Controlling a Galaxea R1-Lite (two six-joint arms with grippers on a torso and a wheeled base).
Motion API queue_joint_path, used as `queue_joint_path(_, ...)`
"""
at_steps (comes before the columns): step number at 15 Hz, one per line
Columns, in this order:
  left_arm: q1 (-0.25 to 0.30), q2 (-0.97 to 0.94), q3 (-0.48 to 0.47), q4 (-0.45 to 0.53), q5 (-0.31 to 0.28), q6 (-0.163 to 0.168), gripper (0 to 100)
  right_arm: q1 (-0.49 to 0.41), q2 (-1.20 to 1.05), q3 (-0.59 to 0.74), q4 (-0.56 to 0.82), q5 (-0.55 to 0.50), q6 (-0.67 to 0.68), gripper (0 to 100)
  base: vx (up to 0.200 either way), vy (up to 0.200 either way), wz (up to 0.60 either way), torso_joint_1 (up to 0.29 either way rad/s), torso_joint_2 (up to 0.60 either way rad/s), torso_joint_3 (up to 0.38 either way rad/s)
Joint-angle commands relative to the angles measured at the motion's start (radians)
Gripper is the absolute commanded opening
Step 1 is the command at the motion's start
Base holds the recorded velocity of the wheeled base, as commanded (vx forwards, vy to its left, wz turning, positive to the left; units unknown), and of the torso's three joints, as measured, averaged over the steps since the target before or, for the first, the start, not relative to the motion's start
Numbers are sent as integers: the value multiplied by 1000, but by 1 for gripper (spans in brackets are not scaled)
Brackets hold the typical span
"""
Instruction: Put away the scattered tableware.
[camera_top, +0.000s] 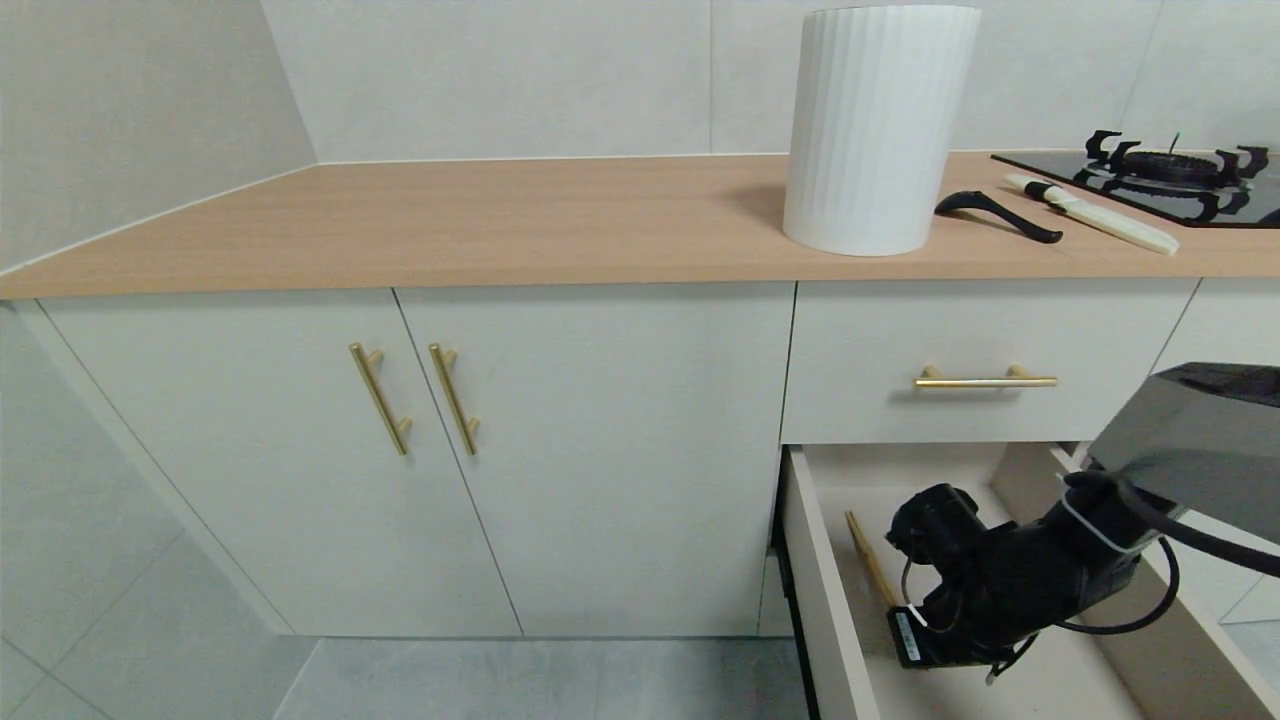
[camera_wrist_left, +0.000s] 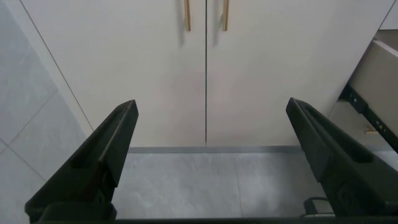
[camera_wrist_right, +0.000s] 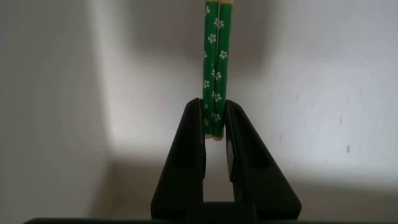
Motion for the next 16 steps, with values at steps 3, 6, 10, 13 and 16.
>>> queue_joint_path(3,0,0,0,0,0,0,100,14,67,6,-19,-19,4,0,0,0,0,0,0,0)
queue_joint_path(6,0,0,0,0,0,0,100,14,69,7,-24,-21,12,0,0,0,0,0,0,0)
queue_joint_path(10,0,0,0,0,0,0,100,14,69,6,-24,-21,12,0,0,0,0,0,0,0)
queue_joint_path(13,0,0,0,0,0,0,100,14,69,7,-24,-21,12,0,0,0,0,0,0,0)
queue_joint_path(16,0,0,0,0,0,0,100,14,69,7,-22,-22,12,100,0,0,0,0,0,0)
